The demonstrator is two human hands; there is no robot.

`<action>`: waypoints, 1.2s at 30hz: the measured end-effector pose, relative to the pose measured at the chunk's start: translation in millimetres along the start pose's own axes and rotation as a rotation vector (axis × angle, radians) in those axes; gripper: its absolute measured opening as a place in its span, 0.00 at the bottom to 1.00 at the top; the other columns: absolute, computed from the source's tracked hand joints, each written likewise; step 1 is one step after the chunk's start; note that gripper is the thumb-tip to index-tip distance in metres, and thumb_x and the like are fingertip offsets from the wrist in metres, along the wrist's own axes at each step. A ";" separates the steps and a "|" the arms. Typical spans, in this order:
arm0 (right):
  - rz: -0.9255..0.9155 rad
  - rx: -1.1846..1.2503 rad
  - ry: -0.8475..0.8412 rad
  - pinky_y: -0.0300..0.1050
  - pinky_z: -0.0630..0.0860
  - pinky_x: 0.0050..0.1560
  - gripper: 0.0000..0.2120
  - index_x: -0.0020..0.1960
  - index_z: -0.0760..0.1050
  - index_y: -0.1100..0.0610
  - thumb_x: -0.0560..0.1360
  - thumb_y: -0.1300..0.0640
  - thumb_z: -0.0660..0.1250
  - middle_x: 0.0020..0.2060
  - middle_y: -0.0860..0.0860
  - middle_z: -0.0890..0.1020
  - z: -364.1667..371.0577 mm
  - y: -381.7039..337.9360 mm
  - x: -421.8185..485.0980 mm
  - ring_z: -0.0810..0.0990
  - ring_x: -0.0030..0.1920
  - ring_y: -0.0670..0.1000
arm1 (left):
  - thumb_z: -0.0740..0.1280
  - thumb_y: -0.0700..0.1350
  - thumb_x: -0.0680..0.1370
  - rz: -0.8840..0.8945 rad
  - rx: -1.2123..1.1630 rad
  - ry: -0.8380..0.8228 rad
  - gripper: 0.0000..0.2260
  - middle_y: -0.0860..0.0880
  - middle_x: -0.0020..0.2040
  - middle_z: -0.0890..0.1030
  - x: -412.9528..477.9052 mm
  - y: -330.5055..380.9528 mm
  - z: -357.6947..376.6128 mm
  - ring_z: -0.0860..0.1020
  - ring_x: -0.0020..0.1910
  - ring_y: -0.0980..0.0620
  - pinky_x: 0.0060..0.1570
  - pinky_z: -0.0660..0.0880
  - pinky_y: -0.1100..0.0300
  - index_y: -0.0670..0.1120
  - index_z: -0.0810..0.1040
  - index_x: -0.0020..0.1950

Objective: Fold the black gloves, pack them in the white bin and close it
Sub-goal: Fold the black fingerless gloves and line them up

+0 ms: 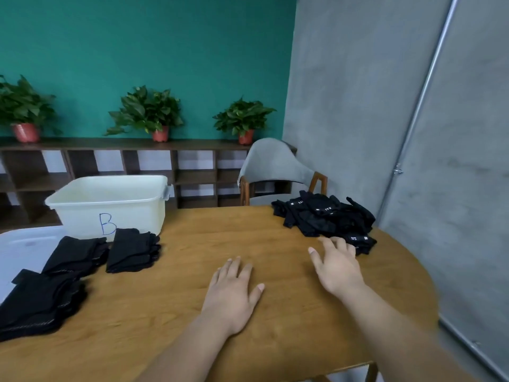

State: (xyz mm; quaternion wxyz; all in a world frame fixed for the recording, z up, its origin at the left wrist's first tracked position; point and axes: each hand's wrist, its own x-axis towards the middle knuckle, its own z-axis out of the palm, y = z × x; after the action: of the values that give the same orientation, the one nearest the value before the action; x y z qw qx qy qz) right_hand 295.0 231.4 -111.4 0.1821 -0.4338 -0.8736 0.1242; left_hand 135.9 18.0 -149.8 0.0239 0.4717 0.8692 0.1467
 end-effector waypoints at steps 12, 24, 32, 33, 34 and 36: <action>0.143 -0.294 -0.120 0.81 0.46 0.75 0.47 0.83 0.42 0.35 0.72 0.19 0.55 0.84 0.51 0.37 -16.6 2.4 148.5 0.34 0.82 0.65 | 0.40 0.72 0.82 -0.018 0.049 0.117 0.36 0.51 0.86 0.38 51.9 3.3 22.1 0.32 0.84 0.50 0.83 0.37 0.48 0.58 0.42 0.87; 0.233 -0.303 -0.228 0.83 0.53 0.72 0.55 0.83 0.41 0.35 0.64 0.12 0.51 0.84 0.57 0.46 43.8 23.3 233.8 0.46 0.81 0.70 | 0.44 0.77 0.79 -0.063 -0.105 0.029 0.39 0.54 0.86 0.38 79.9 1.1 17.8 0.35 0.84 0.50 0.84 0.43 0.50 0.61 0.39 0.85; 0.121 -0.296 -0.217 0.77 0.63 0.71 0.54 0.83 0.48 0.34 0.62 0.11 0.46 0.80 0.54 0.61 50.7 36.6 226.2 0.59 0.77 0.64 | 0.45 0.76 0.80 -0.062 -0.036 0.070 0.39 0.54 0.86 0.39 71.1 3.9 23.0 0.35 0.84 0.50 0.82 0.41 0.52 0.60 0.41 0.86; 0.102 -0.301 -0.212 0.76 0.64 0.70 0.54 0.82 0.47 0.34 0.61 0.10 0.45 0.80 0.53 0.62 51.9 36.5 221.0 0.59 0.77 0.64 | 0.45 0.76 0.80 -0.062 -0.027 0.082 0.39 0.54 0.86 0.39 69.2 4.4 23.6 0.35 0.84 0.50 0.82 0.41 0.51 0.60 0.41 0.86; 0.079 -0.308 -0.206 0.75 0.65 0.70 0.54 0.82 0.47 0.33 0.61 0.10 0.44 0.79 0.53 0.62 53.3 34.9 215.0 0.60 0.77 0.63 | 0.46 0.76 0.80 -0.061 -0.017 0.097 0.39 0.53 0.86 0.40 67.7 4.6 24.4 0.36 0.84 0.50 0.82 0.41 0.51 0.60 0.41 0.86; 0.032 -0.322 -0.192 0.74 0.66 0.70 0.53 0.82 0.46 0.33 0.62 0.10 0.42 0.80 0.53 0.62 56.3 28.7 200.8 0.60 0.77 0.63 | 0.46 0.76 0.80 -0.056 0.002 0.132 0.39 0.53 0.86 0.41 64.1 4.8 26.4 0.37 0.84 0.50 0.83 0.42 0.50 0.60 0.43 0.86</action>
State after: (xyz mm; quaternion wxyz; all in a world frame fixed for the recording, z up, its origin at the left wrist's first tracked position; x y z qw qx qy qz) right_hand 179.6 406.4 -130.8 0.0241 -0.4571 -0.8887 0.0266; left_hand 109.0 79.6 -167.4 -0.0295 0.4363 0.8819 0.1760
